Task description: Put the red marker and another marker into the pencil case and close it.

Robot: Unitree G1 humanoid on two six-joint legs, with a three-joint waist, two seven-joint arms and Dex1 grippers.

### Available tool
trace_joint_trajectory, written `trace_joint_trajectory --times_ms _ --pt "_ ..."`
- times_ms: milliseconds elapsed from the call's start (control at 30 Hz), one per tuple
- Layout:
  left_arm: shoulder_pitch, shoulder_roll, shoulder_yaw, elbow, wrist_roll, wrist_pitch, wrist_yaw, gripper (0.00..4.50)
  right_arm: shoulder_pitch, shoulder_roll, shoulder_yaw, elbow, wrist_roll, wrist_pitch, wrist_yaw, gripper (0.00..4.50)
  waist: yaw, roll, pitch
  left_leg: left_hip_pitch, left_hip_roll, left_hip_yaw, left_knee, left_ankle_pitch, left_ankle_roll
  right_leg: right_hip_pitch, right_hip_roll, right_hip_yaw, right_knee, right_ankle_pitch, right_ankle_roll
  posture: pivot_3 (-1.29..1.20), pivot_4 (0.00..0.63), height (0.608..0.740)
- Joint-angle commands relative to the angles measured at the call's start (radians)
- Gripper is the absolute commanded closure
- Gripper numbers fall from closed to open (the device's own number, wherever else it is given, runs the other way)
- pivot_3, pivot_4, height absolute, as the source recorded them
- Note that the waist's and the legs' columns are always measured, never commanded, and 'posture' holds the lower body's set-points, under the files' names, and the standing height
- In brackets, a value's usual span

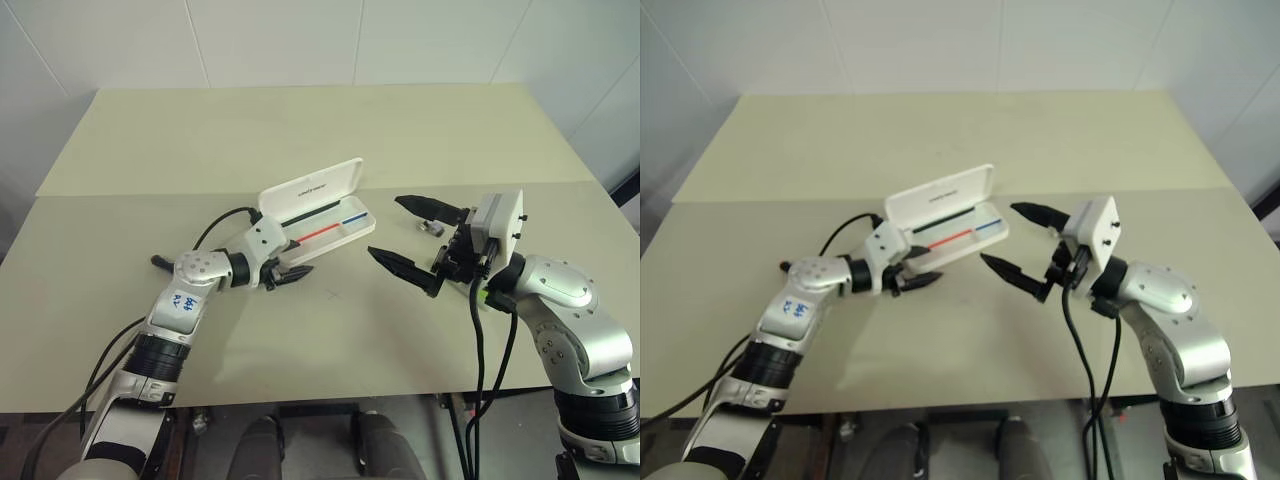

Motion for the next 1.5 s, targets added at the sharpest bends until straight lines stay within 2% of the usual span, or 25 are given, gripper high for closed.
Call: trace_joint_trajectory --times_ms 33,133,333,367,633,867,1233,1500 --pt "-0.021 0.010 -0.003 0.007 0.012 0.003 -0.006 1.58 -0.013 0.002 -0.012 -0.027 0.010 -0.009 -0.008 0.00 0.001 0.000 0.000 0.000 0.000 0.000 0.000 0.000 0.000 0.000 0.000 0.000 0.000 0.000 0.000 0.00 0.150 0.740" --pt "-0.027 0.018 -0.008 0.022 0.024 0.010 -0.011 2.16 -0.019 0.003 -0.014 -0.021 0.008 -0.014 -0.012 0.00 0.000 0.000 0.000 0.000 0.000 0.000 0.000 0.000 0.000 0.000 0.000 0.000 0.000 0.000 0.000 0.00 0.150 0.740" --pt "-0.039 0.033 -0.022 0.020 0.040 0.031 -0.023 4.26 -0.029 0.003 -0.016 -0.014 0.007 -0.017 -0.016 0.00 0.000 0.000 0.000 0.000 0.000 0.000 0.000 0.000 0.000 0.000 0.000 0.000 0.000 0.000 0.000 0.00 0.150 0.740" --pt "-0.042 0.039 -0.027 0.019 0.043 0.032 -0.030 4.48 -0.031 0.003 -0.017 -0.012 0.007 -0.017 -0.016 0.00 0.001 0.000 0.000 0.000 0.000 0.000 0.000 0.000 0.000 0.000 0.000 0.000 0.000 0.000 0.000 0.00 0.150 0.740" --pt "-0.050 0.079 -0.048 -0.043 0.001 0.070 -0.139 4.48 -0.038 -0.003 -0.019 0.001 0.007 -0.017 -0.009 0.00 -0.002 0.000 0.000 0.001 0.000 0.000 0.000 0.001 0.001 0.000 0.001 0.000 0.001 0.001 -0.001 0.00 0.150 0.740" --pt "-0.035 0.129 -0.057 -0.155 -0.028 0.094 -0.249 4.48 0.014 -0.064 -0.059 -0.005 0.035 0.011 0.040 0.00 0.002 0.000 0.000 -0.001 0.000 0.000 -0.001 0.000 0.001 -0.001 0.001 0.000 -0.002 0.001 -0.001 0.00 0.150 0.740" --pt "0.012 0.145 -0.092 -0.312 -0.048 0.187 -0.289 4.48 0.188 -0.207 -0.162 0.015 0.053 -0.002 0.171 0.00 0.001 -0.001 0.000 -0.001 0.000 0.000 0.000 0.000 0.001 -0.001 0.001 0.001 -0.001 0.001 -0.001 0.00 0.150 0.740" --pt "0.062 0.169 -0.129 -0.365 -0.053 0.214 -0.314 4.48 0.204 -0.214 -0.177 -0.017 0.061 0.007 0.162 0.00 0.000 -0.001 0.001 0.000 0.000 0.001 0.000 0.000 0.001 0.000 0.001 0.003 0.000 0.001 -0.001 0.00 0.150 0.740"
